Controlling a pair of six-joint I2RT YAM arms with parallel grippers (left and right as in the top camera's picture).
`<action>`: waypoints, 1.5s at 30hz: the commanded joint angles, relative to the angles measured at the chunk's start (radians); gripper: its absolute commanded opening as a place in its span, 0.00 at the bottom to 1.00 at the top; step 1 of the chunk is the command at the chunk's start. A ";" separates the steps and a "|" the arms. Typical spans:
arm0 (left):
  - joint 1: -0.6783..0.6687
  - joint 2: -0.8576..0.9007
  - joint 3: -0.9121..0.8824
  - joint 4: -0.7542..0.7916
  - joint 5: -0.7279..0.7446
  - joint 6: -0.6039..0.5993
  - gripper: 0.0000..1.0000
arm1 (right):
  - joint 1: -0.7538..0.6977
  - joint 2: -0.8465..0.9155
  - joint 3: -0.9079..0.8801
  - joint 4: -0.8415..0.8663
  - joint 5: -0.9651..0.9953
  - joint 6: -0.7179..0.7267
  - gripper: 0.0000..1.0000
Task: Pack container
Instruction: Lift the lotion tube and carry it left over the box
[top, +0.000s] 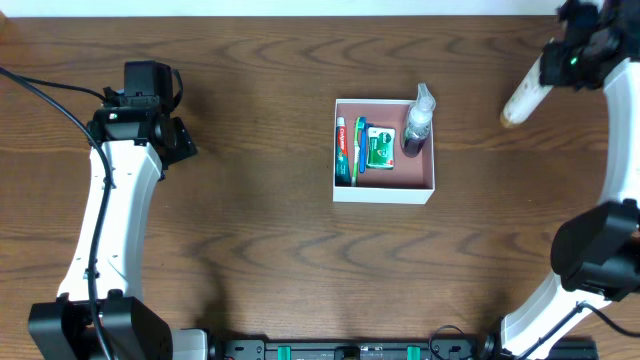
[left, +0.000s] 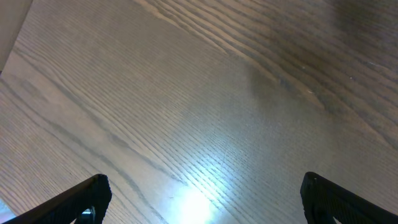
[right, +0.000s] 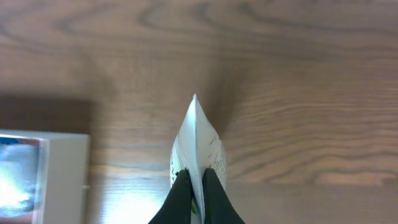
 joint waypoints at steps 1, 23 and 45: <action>0.003 0.001 -0.008 0.001 -0.020 -0.017 0.98 | 0.006 -0.119 0.149 -0.072 -0.006 0.078 0.01; 0.003 0.001 -0.008 0.001 -0.020 -0.017 0.98 | 0.208 -0.383 0.216 -0.456 -0.092 0.286 0.02; 0.003 0.001 -0.008 0.001 -0.020 -0.017 0.98 | 0.491 -0.350 -0.134 -0.217 0.010 0.360 0.02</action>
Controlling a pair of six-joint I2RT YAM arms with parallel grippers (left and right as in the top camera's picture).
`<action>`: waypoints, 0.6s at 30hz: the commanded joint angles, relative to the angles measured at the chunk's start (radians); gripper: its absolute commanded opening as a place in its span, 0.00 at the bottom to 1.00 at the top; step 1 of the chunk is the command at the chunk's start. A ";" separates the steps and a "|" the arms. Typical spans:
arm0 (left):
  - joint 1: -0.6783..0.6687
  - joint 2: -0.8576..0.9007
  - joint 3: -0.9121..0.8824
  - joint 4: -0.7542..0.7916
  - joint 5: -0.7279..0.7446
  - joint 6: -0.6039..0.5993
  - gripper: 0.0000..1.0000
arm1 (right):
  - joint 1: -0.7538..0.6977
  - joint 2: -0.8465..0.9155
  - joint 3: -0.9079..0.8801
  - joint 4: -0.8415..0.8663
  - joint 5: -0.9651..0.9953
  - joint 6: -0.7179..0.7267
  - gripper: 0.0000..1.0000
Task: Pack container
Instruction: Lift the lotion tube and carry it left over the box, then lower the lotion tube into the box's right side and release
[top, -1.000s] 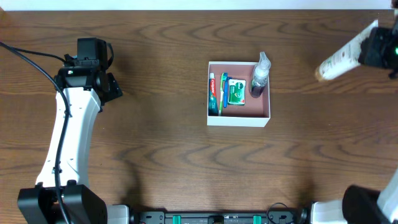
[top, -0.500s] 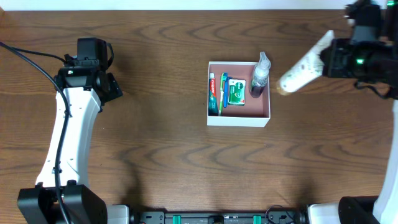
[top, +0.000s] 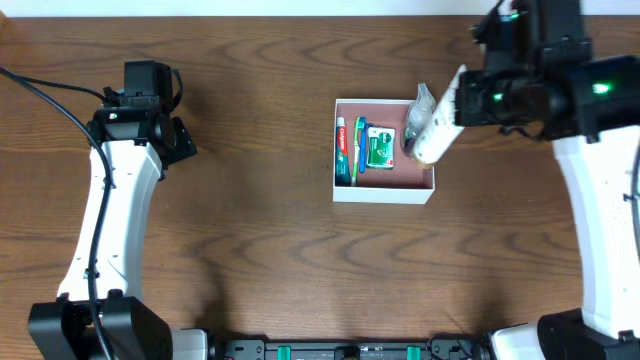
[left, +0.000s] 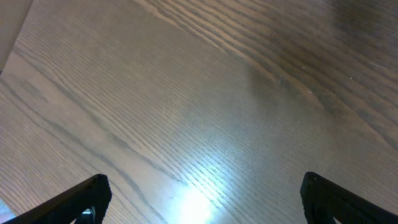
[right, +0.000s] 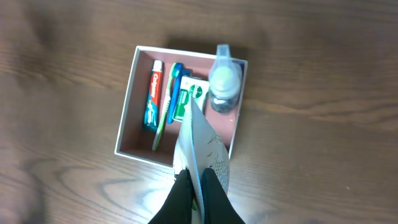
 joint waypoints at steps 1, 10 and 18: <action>0.003 0.001 -0.008 0.001 -0.020 -0.017 0.98 | 0.037 -0.010 -0.043 0.035 0.002 0.021 0.02; 0.003 0.001 -0.008 0.001 -0.020 -0.017 0.98 | 0.066 -0.010 -0.197 0.132 0.067 0.012 0.02; 0.003 0.001 -0.008 0.001 -0.020 -0.017 0.98 | 0.069 -0.010 -0.272 0.232 0.068 -0.092 0.01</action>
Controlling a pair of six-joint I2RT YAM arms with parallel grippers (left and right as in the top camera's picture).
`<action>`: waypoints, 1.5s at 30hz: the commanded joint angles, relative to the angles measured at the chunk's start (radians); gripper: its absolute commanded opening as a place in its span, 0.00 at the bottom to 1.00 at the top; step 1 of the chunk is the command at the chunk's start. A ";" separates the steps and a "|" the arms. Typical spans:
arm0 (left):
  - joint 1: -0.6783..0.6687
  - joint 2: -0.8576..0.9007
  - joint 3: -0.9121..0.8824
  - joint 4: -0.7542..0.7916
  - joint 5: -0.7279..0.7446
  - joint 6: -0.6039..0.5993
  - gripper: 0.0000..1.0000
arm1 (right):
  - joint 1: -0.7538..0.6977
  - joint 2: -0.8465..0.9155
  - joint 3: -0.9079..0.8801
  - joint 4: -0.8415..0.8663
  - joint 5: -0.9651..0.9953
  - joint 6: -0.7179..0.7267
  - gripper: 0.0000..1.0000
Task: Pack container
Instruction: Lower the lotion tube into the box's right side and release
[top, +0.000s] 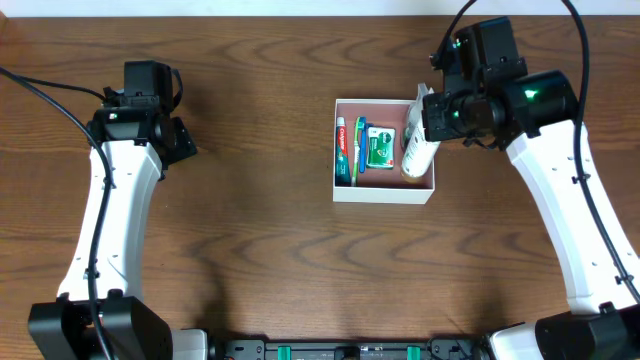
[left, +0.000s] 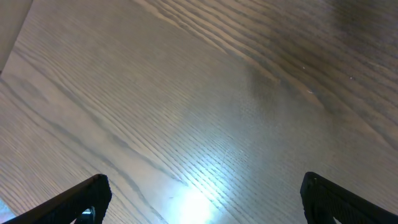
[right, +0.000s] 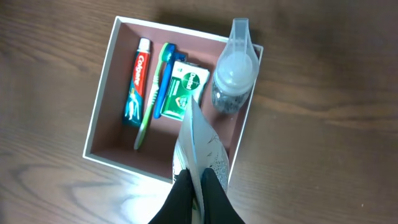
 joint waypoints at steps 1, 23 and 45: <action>0.003 0.001 -0.008 0.001 -0.020 -0.017 0.98 | 0.009 -0.010 -0.021 0.034 0.008 -0.055 0.01; 0.003 0.001 -0.008 0.001 -0.020 -0.017 0.98 | 0.026 -0.010 -0.199 0.148 0.007 -0.077 0.01; 0.003 0.001 -0.008 0.001 -0.020 -0.017 0.98 | 0.025 -0.010 -0.234 0.182 0.012 -0.077 0.01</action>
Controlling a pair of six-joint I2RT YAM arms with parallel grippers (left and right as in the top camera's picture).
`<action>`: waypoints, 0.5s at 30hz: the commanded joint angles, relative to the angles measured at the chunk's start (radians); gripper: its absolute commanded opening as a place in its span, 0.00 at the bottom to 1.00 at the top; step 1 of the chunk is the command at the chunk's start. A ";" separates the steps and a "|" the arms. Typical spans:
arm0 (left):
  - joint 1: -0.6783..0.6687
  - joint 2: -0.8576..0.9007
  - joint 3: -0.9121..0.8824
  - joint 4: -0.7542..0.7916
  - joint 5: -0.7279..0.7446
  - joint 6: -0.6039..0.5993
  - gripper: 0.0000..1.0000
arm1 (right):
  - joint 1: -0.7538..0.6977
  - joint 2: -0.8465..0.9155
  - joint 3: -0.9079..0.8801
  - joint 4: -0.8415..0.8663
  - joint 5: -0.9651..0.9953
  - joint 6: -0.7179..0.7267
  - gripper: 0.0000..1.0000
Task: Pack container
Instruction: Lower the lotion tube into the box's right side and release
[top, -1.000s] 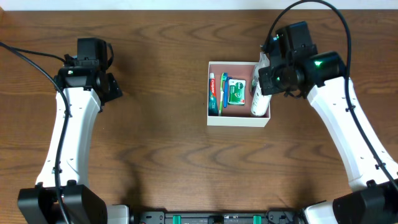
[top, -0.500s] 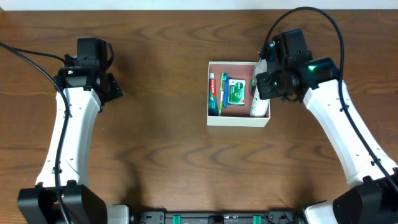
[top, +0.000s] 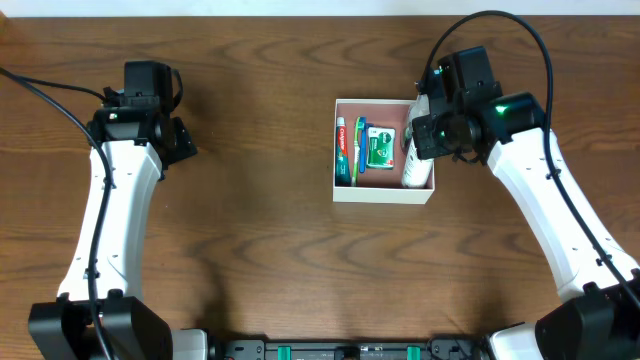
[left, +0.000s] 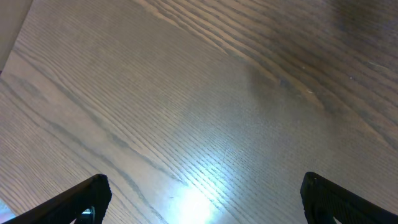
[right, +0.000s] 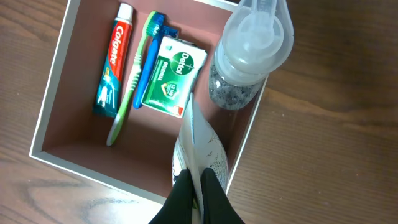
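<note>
A white box (top: 384, 197) with a reddish floor sits at mid-table, its wall also seen in the right wrist view (right: 53, 112). Inside lie a red toothpaste tube (right: 113, 62), a blue-green toothbrush (right: 138, 81) and a green soap pack (right: 174, 78). A clear spray bottle (right: 249, 56) rests in the right part. My right gripper (right: 198, 186) is shut on the crimped end of a white tube (right: 202, 149), which hangs over the box's right front part (top: 416, 170). My left gripper (left: 202, 186) is open over bare wood far to the left.
Dark wooden tabletop (top: 260, 230) surrounds the box on every side. The left arm (top: 120, 200) stretches along the left part of the table. A light strip runs along the table's far edge (top: 300, 8).
My right gripper with the white tube has come closer to the box; the box now fills more of the right wrist view. The left arm has not moved.
My right gripper first held the white tube over bare table far right of the box. Then it was at the box's right edge, then above the right side of the box, and now lower over it. The left gripper stayed open and still.
</note>
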 joint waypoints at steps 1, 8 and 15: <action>0.003 0.001 -0.008 0.001 -0.020 -0.017 0.98 | 0.018 -0.010 -0.004 0.018 0.003 -0.016 0.01; 0.003 0.001 -0.008 0.001 -0.020 -0.017 0.98 | 0.018 -0.010 -0.004 0.018 0.004 -0.009 0.02; 0.003 0.001 -0.008 0.001 -0.020 -0.017 0.98 | 0.018 -0.010 -0.003 -0.001 0.032 -0.009 0.12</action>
